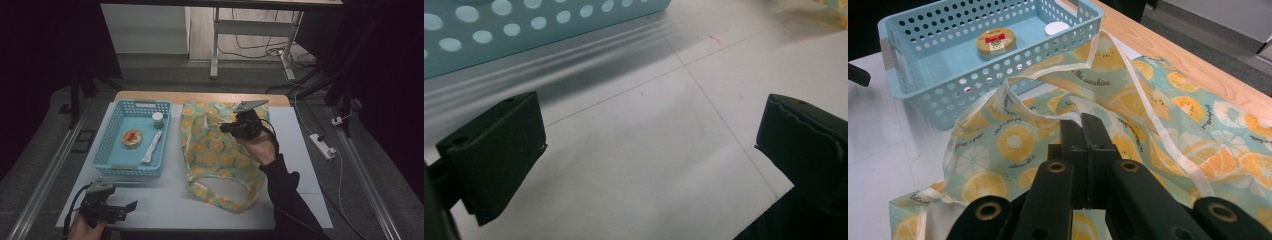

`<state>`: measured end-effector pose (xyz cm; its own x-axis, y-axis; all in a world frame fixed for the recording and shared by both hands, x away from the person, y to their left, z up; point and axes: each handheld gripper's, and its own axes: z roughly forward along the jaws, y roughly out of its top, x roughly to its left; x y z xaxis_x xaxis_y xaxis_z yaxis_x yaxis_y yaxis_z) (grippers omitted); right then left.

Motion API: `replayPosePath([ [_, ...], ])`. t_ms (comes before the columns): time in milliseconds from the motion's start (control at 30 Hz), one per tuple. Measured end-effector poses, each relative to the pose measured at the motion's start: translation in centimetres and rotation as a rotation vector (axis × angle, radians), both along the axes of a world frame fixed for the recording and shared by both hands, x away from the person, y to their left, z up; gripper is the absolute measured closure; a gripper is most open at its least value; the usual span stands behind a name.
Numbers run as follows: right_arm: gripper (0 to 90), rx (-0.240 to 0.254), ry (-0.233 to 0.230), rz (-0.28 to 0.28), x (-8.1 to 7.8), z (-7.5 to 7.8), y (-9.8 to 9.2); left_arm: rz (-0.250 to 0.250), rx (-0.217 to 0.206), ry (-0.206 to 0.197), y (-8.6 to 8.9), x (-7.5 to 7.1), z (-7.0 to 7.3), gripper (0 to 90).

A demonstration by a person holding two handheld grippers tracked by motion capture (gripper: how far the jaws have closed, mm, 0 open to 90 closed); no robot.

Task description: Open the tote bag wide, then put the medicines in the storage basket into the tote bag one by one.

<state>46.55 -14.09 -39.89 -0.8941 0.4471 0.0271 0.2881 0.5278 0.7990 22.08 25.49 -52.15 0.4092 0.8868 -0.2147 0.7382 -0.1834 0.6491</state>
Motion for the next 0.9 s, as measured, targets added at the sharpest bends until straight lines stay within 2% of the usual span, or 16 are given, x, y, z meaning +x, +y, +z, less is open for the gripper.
replayPosePath([
  [167, 90.0, -0.003, -0.009, 0.000, -0.10, -0.10, -0.10, 0.003, -0.005, -0.001, 0.08, 0.00, 0.01, 0.0],
  [367, 90.0, 0.002, -0.009, -0.003, -0.21, -0.26, -0.23, 0.005, -0.033, -0.009, 0.37, -0.09, 0.06, 0.0],
  [767, 90.0, 0.003, -0.007, 0.013, -0.46, -0.31, -0.11, -0.006, -0.042, -0.002, 0.55, -0.01, 0.31, 0.0],
  [900, 90.0, 0.000, -0.007, 0.013, -0.44, -0.39, -0.08, -0.006, -0.058, -0.011, 0.72, 0.01, 0.39, 0.0],
])
